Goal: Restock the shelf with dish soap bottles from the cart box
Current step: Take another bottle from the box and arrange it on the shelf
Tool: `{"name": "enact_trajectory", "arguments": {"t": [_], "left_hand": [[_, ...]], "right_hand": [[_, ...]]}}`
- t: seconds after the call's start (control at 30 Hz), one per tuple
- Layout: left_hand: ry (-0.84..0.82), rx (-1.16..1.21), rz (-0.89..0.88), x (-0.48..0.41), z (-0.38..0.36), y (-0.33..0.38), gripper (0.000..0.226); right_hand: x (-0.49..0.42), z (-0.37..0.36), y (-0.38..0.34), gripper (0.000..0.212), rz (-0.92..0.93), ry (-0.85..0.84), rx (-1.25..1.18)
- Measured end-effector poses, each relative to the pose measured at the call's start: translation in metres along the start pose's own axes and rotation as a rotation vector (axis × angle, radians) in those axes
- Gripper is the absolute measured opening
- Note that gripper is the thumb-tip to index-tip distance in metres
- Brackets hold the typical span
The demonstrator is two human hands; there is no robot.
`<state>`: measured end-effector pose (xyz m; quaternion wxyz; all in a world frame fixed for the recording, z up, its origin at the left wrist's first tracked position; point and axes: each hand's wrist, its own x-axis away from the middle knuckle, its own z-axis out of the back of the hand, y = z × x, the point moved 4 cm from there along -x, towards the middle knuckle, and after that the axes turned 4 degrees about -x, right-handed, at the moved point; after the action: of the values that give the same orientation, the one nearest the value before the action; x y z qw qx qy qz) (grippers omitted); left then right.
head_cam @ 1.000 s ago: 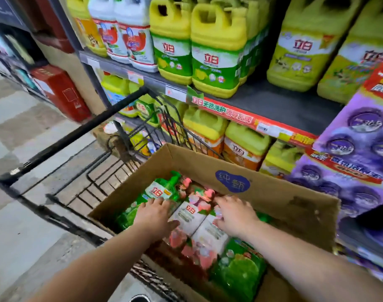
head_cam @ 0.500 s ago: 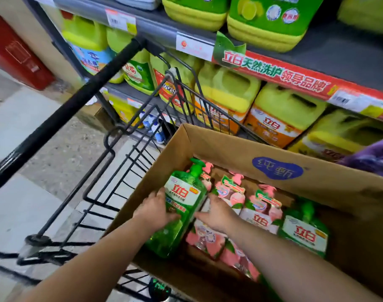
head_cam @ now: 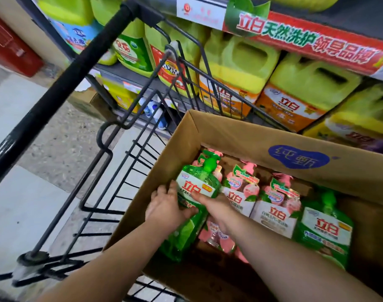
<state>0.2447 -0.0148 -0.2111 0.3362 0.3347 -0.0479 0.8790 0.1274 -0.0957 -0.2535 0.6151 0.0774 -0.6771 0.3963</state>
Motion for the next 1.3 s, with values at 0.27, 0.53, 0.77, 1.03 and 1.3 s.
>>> {"name": "enact_trajectory", "arguments": {"t": [0.27,0.53,0.77,1.03,1.3], "left_hand": [[-0.104,0.105,-0.088,-0.013,-0.003,-0.001,0.085],[-0.246,0.518,0.003,-0.011,-0.004,0.000,0.087],[-0.321,0.935,-0.157,0.009,0.014,0.044,0.037],[-0.106,0.702,-0.364,0.051,0.059,0.111,0.037],[-0.036,0.670,-0.566,0.125,0.077,0.204,0.054]], "right_hand": [[0.015,0.013,0.019,0.034,-0.003,-0.046,-0.279],[0.039,0.034,-0.003,0.047,0.166,0.069,-0.335],[0.081,0.076,-0.034,0.035,0.355,0.061,-0.268],[0.143,0.138,-0.064,0.036,0.514,0.123,-0.259],[0.234,0.224,-0.044,0.026,0.701,0.246,-0.376]]}}
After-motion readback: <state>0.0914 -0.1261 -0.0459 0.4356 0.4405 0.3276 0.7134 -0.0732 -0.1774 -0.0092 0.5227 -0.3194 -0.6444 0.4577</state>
